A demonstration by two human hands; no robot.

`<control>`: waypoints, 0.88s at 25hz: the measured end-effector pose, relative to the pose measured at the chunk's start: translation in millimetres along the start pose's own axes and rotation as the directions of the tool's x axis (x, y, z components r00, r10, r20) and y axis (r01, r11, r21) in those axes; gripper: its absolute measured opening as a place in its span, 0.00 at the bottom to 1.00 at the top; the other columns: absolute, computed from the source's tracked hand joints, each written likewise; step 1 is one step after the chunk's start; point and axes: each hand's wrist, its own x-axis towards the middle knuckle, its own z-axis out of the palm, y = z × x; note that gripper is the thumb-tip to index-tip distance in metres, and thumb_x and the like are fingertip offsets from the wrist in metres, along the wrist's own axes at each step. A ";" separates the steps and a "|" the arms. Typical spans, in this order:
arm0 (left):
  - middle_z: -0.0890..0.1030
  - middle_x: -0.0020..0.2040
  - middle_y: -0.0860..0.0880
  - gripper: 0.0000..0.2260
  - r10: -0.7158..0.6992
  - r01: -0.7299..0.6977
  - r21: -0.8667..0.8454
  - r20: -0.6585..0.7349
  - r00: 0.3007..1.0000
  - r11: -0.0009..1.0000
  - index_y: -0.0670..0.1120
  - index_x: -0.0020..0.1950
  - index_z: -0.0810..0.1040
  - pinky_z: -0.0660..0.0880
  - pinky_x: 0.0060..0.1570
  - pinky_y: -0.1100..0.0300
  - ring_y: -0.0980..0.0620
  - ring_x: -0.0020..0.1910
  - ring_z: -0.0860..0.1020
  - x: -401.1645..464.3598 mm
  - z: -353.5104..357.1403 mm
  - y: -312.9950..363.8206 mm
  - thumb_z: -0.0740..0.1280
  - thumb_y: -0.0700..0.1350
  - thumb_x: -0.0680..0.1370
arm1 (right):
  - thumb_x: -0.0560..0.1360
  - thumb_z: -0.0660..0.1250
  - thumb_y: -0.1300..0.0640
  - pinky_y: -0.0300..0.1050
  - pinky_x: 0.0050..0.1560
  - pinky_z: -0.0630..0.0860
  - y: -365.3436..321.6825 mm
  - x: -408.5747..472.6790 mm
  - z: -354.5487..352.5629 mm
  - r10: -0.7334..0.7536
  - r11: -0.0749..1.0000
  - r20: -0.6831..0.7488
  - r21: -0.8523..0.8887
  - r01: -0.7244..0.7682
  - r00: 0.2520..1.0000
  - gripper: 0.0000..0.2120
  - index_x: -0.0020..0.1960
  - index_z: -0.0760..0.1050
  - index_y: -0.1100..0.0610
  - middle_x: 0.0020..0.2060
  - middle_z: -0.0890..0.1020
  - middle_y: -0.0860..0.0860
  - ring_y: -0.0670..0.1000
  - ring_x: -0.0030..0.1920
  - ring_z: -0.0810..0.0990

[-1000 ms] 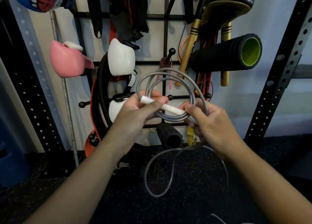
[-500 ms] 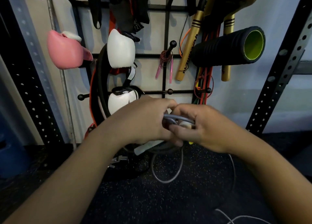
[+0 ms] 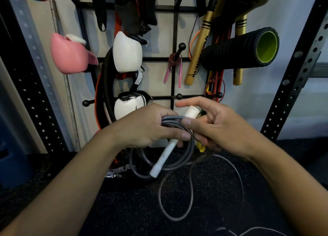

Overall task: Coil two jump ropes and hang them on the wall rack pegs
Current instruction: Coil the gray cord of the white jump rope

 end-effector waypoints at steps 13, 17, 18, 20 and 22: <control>0.69 0.24 0.49 0.15 -0.184 -0.358 -0.683 -0.585 0.790 0.637 0.45 0.44 0.81 0.60 0.19 0.65 0.57 0.16 0.60 14.5 27.6 -3.7 0.66 0.55 0.80 | 0.77 0.55 0.31 0.55 0.45 0.74 21.2 3.5 3.5 0.043 0.999 -0.196 0.006 -0.043 0.980 0.28 0.34 0.81 0.48 0.29 0.71 0.54 0.50 0.30 0.71; 0.72 0.37 0.44 0.13 -0.352 -0.488 -0.686 -0.711 0.609 0.540 0.44 0.48 0.80 0.62 0.20 0.65 0.57 0.19 0.62 21.8 33.8 -4.1 0.64 0.52 0.83 | 0.77 0.43 0.26 0.48 0.41 0.71 21.7 1.8 11.5 0.089 0.994 -0.113 -0.057 -0.096 0.990 0.36 0.49 0.82 0.47 0.33 0.79 0.51 0.48 0.32 0.71; 0.75 0.37 0.45 0.13 -0.365 -0.512 -0.672 -0.731 0.577 0.536 0.43 0.49 0.79 0.62 0.21 0.64 0.57 0.20 0.62 22.4 35.0 -3.8 0.64 0.51 0.84 | 0.78 0.45 0.26 0.43 0.37 0.69 21.1 2.1 18.9 0.043 0.998 -0.146 -0.047 -0.050 0.988 0.34 0.52 0.81 0.48 0.32 0.79 0.48 0.46 0.31 0.70; 0.81 0.38 0.50 0.13 -0.376 -0.535 -0.661 -0.745 0.551 0.527 0.43 0.51 0.77 0.64 0.22 0.63 0.57 0.22 0.65 23.5 41.9 -0.9 0.62 0.52 0.85 | 0.79 0.52 0.29 0.35 0.31 0.67 14.2 3.8 38.8 -0.053 0.998 -0.278 0.030 0.064 0.959 0.28 0.52 0.80 0.49 0.28 0.76 0.45 0.41 0.27 0.69; 0.78 0.34 0.50 0.14 -0.394 -0.517 -0.686 -0.723 0.568 0.513 0.45 0.49 0.78 0.68 0.25 0.60 0.55 0.23 0.68 24.2 52.6 3.5 0.62 0.54 0.85 | 0.78 0.56 0.34 0.39 0.31 0.74 9.5 8.9 53.3 -0.056 0.987 -0.393 0.119 0.111 0.918 0.24 0.52 0.80 0.52 0.32 0.82 0.50 0.46 0.30 0.78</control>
